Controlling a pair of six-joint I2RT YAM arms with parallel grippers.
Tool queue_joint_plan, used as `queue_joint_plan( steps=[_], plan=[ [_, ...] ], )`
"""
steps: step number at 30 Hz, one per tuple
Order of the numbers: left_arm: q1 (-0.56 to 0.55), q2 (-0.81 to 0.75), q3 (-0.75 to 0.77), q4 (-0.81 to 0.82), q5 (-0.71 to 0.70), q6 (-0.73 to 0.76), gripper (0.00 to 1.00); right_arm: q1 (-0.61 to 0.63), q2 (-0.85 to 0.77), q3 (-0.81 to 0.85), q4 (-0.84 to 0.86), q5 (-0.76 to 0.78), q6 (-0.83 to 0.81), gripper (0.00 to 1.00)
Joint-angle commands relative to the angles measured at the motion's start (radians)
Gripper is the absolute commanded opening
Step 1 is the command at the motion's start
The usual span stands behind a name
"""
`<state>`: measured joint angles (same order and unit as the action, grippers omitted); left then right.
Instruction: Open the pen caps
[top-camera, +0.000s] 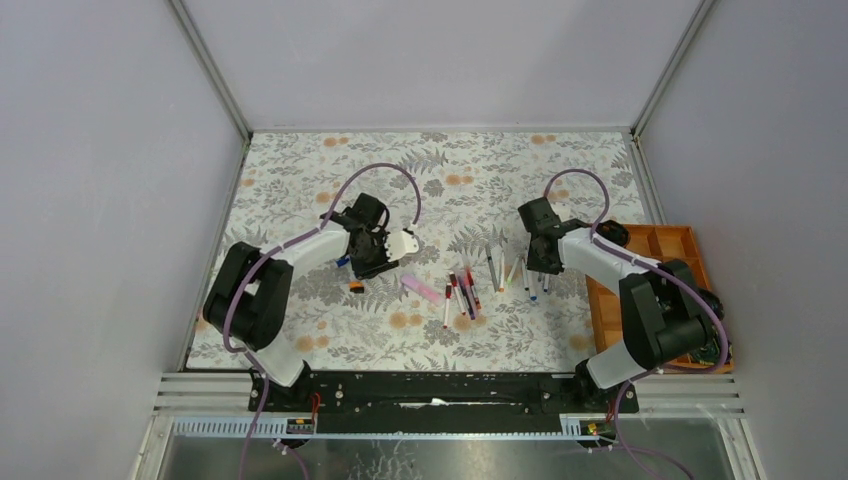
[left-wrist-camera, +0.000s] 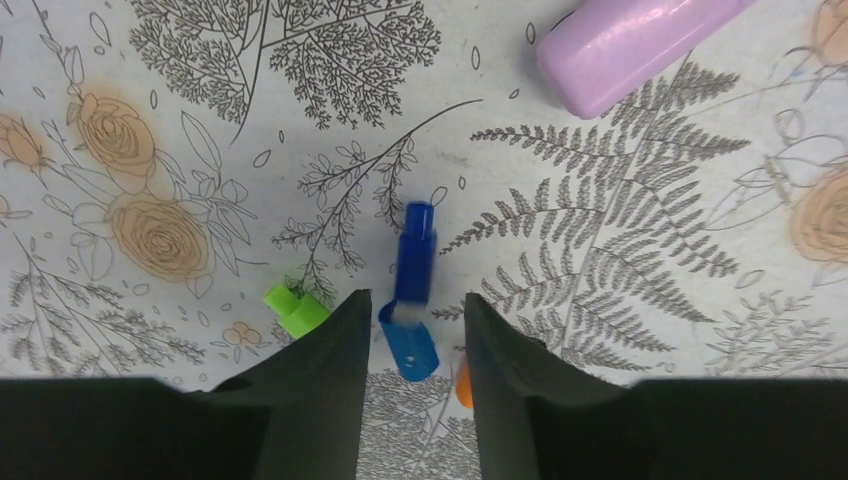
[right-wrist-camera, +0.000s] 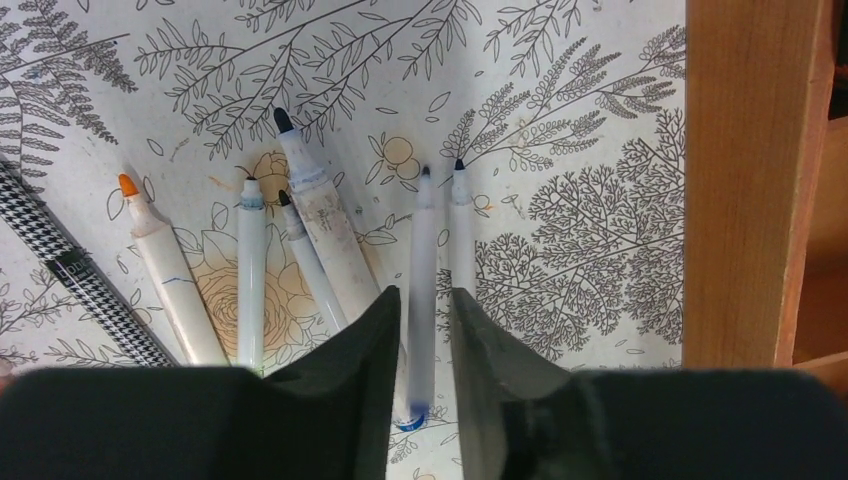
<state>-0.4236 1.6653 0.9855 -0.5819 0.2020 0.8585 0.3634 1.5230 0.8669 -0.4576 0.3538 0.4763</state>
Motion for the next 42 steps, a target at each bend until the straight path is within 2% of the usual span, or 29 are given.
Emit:
queue_joint_plan(
  steps=[1,3,6,7,14,20,28,42],
  plan=[
    [0.024,-0.054,0.069,-0.051,0.064,-0.032,0.54,-0.004,0.018,0.049,0.005,0.009,0.010,0.37],
    [0.040,-0.076,0.120,-0.094,0.106,-0.049,0.66,-0.004,0.021,0.060,-0.006,0.005,0.010,0.38],
    [0.063,-0.105,0.212,-0.165,0.152,-0.091,0.96,-0.003,0.011,0.072,-0.019,0.004,0.013,0.39],
    [0.067,-0.112,0.245,-0.186,0.156,-0.107,0.98,-0.003,-0.002,0.076,-0.024,0.004,0.016,0.38],
    [0.082,-0.159,0.445,-0.269,0.116,-0.219,0.98,0.009,-0.068,0.118,-0.049,-0.046,0.027,0.37],
    [0.137,-0.283,0.413,-0.200,0.135,-0.245,0.98,0.162,-0.039,0.184,-0.039,-0.106,0.006,0.39],
    [0.151,-0.308,0.422,-0.285,0.185,-0.245,0.98,0.330,0.099,0.222,-0.011,-0.201,-0.011,0.34],
    [0.151,-0.351,0.447,-0.329,0.221,-0.266,0.99,0.359,0.222,0.193,0.042,-0.214,-0.015,0.29]
  ],
)
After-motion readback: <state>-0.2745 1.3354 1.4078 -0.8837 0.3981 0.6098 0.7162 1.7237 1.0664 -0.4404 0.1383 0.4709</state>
